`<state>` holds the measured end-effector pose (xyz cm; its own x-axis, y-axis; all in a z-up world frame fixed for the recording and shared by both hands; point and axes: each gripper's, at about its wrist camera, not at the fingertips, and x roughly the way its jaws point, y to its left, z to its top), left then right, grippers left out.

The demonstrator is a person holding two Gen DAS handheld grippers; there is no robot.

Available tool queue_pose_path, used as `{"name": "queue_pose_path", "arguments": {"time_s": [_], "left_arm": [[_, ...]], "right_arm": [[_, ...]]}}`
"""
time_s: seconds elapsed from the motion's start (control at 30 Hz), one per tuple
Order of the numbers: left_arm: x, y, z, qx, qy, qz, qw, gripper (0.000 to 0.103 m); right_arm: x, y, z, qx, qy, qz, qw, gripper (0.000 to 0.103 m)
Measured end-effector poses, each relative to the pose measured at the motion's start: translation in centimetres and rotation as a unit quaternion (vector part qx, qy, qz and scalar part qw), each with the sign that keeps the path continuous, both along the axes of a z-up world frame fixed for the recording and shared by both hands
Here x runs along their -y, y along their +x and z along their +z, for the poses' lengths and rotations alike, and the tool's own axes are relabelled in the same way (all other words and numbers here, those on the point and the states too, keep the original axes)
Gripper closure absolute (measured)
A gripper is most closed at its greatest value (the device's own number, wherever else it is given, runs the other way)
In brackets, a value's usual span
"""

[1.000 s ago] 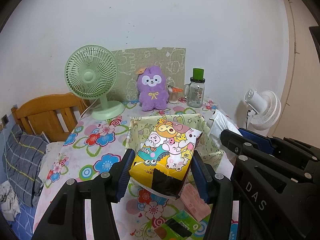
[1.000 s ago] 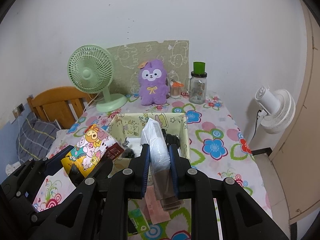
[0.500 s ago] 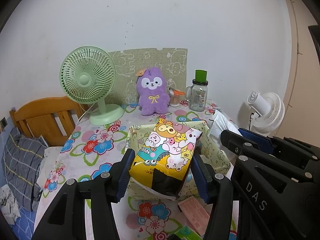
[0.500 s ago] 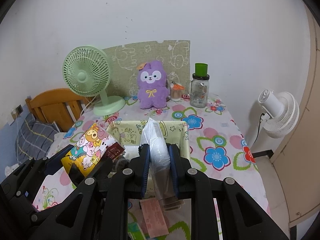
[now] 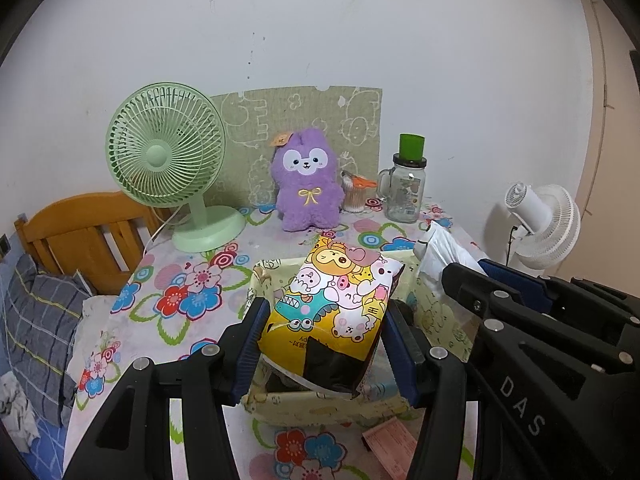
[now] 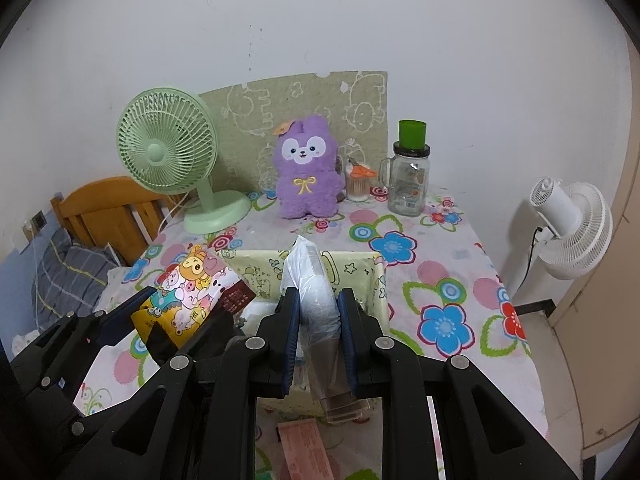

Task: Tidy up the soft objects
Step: 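Carry the yellow package and white-wrapped roll together over the fabric box, then open the left tool dropping the yellow package while the right tool releases the roll into the box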

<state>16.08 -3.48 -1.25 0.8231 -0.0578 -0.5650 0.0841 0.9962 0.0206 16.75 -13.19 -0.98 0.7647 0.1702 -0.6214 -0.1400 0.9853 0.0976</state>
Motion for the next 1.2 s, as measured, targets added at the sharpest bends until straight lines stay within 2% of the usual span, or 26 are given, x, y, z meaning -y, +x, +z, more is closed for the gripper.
{"name": "queue_pose_path", "arguments": {"time_s": [0.67,0.83,0.97,1.2], "left_arm": [[-0.4,4.8,-2.5,-0.038,-0.012,0.004,0.9992,0.044],[-0.2,5.7,-3.2,-0.05,-0.013,0.001,0.9987,0.039],[-0.1,6.2,-3.7,-0.056,-0.013,0.0,0.9984,0.026],[-0.6,6.5,-4.2,-0.063,-0.014,0.001,0.9979,0.023]], "right_arm": [[-0.3,4.6,-2.5,-0.027,-0.002,0.002,1.0,0.081],[-0.6,5.5,-3.3,-0.036,0.001,0.013,0.999,0.08],[-0.9,6.2,-3.9,-0.041,0.001,0.018,0.999,0.081],[-1.5,7.1,-4.7,-0.047,0.001,0.027,0.999,0.081]]}}
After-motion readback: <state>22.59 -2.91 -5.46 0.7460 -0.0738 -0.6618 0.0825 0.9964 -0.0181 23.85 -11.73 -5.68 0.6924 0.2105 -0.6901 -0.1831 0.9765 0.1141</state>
